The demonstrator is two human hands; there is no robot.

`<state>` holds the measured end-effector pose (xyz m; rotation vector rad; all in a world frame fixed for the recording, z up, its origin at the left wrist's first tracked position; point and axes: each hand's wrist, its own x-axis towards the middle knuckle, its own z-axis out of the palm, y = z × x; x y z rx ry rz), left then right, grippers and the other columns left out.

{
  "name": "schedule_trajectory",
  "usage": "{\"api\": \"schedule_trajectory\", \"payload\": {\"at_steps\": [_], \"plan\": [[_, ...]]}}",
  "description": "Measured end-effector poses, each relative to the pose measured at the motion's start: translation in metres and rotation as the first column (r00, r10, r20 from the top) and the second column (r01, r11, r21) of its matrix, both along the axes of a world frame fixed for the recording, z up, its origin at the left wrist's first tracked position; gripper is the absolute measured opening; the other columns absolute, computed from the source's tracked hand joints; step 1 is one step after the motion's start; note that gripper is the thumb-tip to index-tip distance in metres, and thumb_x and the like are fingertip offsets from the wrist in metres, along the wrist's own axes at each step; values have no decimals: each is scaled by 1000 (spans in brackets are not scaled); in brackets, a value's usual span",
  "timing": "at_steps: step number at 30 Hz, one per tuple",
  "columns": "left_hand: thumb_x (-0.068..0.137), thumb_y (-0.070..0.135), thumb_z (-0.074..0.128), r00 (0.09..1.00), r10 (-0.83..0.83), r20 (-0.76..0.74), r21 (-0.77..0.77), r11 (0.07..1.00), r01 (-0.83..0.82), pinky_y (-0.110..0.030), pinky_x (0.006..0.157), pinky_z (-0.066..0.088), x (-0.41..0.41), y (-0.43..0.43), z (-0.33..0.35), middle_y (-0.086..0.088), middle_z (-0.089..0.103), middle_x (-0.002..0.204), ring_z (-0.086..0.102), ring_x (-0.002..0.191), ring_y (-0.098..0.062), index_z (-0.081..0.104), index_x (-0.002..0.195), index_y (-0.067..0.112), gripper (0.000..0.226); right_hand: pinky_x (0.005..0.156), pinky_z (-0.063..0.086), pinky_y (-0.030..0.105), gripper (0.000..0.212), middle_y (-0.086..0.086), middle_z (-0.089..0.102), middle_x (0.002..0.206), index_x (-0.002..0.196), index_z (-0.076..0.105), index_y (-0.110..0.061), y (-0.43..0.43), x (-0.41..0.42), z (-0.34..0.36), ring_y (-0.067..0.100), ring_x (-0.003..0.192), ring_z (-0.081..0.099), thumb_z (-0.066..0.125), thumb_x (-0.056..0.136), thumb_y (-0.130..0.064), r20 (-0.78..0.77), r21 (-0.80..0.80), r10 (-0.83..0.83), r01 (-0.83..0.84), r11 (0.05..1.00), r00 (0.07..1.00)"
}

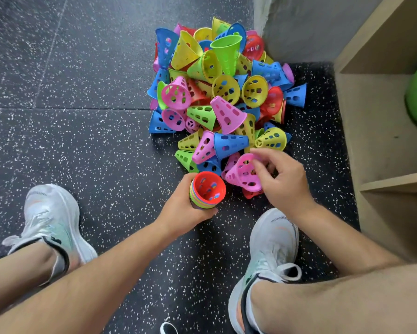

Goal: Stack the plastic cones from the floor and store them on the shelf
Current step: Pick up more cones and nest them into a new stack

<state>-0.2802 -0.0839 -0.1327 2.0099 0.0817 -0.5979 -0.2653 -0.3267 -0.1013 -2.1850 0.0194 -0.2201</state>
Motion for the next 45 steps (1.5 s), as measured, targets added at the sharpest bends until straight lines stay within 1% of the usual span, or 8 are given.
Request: {"api": "schedule_trajectory", "payload": {"at_steps": [5,9,13,22,32,35,40,45], "plan": [[68,25,90,1000,-14,27,-4,1000,15,-42,101,52,4,-8,5,22,66,115,65,109,-4,48,124,49,74,80,51,16,22,-10,73,100,111,74,-20,22,5,13,4,88,67,69,92,-11,-127,170,68,-45,984,990],[67,19,91,997,-46,66,-35,998,48,-37,98,52,6,-17,8,18,66,116,64,108,-3,50,126,38,75,82,41,9,21,-10,68,97,112,75,-17,25,-1,0,3,92,59,70,92,-18,-150,37,196,-193,981,969],[68,18,92,995,-76,64,-46,996,79,-29,96,50,3,-27,5,18,64,118,62,110,-2,50,128,33,76,98,41,18,22,-9,68,109,115,74,-16,8,-6,-13,9,107,57,64,96,-20,-123,-48,163,-170,984,979],[68,21,91,995,-91,34,-29,995,92,-35,98,51,0,-33,1,22,64,114,63,108,-2,50,126,39,73,102,43,35,11,1,69,119,94,77,-15,-31,-22,-54,19,112,56,71,85,-11,-155,-312,179,-220,924,972],[71,21,90,995,-95,7,-23,995,95,-26,93,49,-5,-32,-1,26,63,115,61,109,2,49,125,44,72,82,54,53,38,11,61,130,112,70,-12,-37,-21,-69,34,104,59,72,79,6,-208,-481,345,-403,779,915],[70,21,90,996,-91,5,-23,996,91,-26,92,48,-3,-33,-2,26,63,115,62,107,3,48,124,45,72,81,54,48,13,12,59,126,102,69,-10,-40,-19,-55,32,101,58,62,90,-9,-170,-458,331,-372,807,928],[69,22,90,996,-88,5,-23,996,88,-36,100,50,0,-36,-5,22,64,117,62,111,-2,48,126,44,74,104,45,34,11,0,62,126,102,73,-15,-61,-16,-27,16,119,56,69,93,-11,-128,-209,182,-206,956,975],[69,25,90,993,-114,13,-10,993,114,-36,100,50,0,-44,-5,20,65,116,62,109,-2,49,123,44,70,94,50,21,12,-17,66,117,103,73,-19,-51,-20,2,5,110,63,68,94,-13,-88,107,-28,37,994,996]]}}
